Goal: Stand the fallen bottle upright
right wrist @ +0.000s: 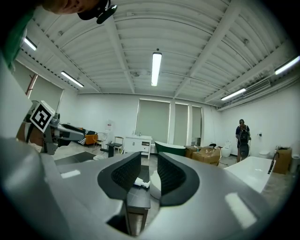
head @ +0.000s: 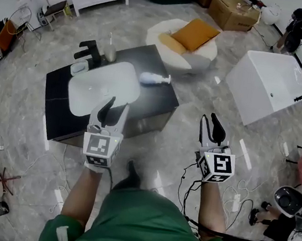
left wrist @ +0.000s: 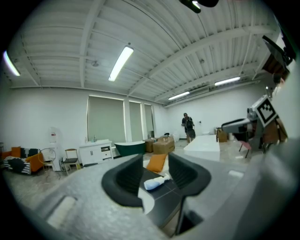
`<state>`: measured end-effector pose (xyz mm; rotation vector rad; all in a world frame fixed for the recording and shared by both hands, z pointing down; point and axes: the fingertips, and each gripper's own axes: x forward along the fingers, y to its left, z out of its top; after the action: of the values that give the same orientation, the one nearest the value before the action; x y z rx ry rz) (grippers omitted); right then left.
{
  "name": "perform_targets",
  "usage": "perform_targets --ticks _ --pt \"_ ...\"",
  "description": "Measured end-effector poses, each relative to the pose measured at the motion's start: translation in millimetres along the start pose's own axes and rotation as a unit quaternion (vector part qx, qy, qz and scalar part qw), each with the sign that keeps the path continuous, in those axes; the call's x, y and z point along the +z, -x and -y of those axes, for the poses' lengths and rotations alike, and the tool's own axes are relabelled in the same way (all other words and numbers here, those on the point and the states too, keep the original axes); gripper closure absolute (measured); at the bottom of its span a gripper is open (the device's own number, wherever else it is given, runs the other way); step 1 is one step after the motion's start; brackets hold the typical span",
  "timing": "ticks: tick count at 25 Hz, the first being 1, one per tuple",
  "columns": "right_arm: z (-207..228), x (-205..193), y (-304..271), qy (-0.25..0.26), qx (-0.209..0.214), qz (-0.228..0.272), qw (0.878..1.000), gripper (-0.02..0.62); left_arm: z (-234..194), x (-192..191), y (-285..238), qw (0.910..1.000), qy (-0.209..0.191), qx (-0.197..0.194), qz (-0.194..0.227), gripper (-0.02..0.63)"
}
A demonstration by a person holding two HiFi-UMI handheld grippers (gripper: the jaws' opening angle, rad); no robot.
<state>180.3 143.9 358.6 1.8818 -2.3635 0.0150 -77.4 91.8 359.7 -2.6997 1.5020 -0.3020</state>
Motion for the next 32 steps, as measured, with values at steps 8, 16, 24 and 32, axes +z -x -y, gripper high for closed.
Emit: perform_targets --ticks 8,16,24,32 --pt "-23 -4 -77 -0.001 -0.007 -0.030 1.000 0.500 -64 -23 -44 0.9995 0.020 -0.021 -0.011 0.437" --pt "-35 -8 -118 -0.002 -0.013 -0.048 0.999 0.501 -87 -41 -70 0.9980 0.033 -0.050 -0.020 0.437" --pt "-29 -28 -148 -0.020 0.005 -0.067 0.998 0.502 -90 -55 -100 0.9964 0.047 -0.063 -0.033 0.437" --pt "-3 -26 -213 -0.049 0.046 -0.051 0.996 0.502 -107 -46 -145 0.9979 0.035 -0.034 -0.041 0.437"
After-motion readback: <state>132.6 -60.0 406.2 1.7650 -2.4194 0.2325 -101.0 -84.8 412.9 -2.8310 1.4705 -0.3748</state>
